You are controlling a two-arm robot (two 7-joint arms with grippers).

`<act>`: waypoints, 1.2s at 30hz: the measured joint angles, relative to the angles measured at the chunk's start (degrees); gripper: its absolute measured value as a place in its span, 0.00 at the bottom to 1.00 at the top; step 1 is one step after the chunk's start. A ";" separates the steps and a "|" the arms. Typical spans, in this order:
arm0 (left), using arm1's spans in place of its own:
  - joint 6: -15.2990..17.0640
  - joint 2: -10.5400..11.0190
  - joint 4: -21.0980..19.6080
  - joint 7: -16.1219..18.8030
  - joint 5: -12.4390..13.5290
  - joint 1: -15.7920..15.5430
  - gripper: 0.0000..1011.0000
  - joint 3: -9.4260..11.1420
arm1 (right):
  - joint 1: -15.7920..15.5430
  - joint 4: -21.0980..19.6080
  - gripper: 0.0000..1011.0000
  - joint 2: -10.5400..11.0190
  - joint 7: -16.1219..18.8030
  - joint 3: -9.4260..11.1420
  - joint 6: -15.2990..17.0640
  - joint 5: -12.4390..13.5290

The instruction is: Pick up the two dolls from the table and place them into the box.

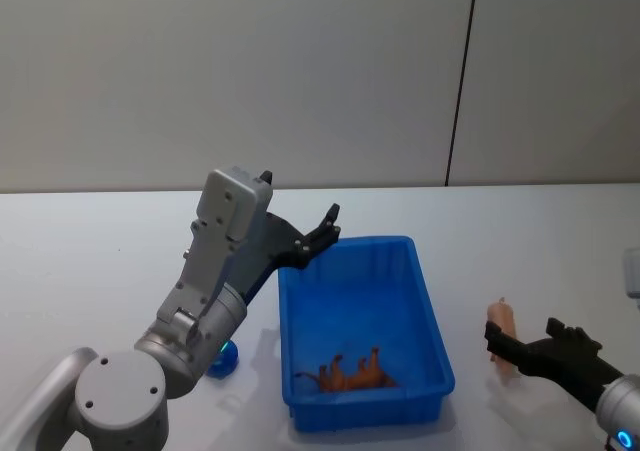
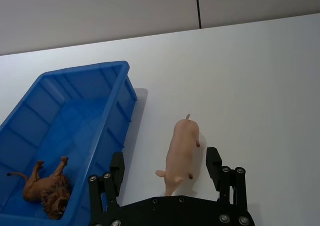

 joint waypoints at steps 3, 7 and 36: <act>0.00 0.00 0.00 0.00 0.00 0.00 0.99 0.00 | 0.32 0.36 0.99 -0.46 -0.39 -0.30 0.15 -0.55; 0.00 0.00 0.00 0.00 0.00 0.00 0.99 0.00 | 0.87 0.95 0.99 -1.12 -0.97 -0.72 0.55 -1.16; 0.00 0.00 0.00 0.00 0.00 0.00 0.99 0.00 | 7.46 8.15 0.99 -6.52 -5.92 -2.80 4.80 -6.10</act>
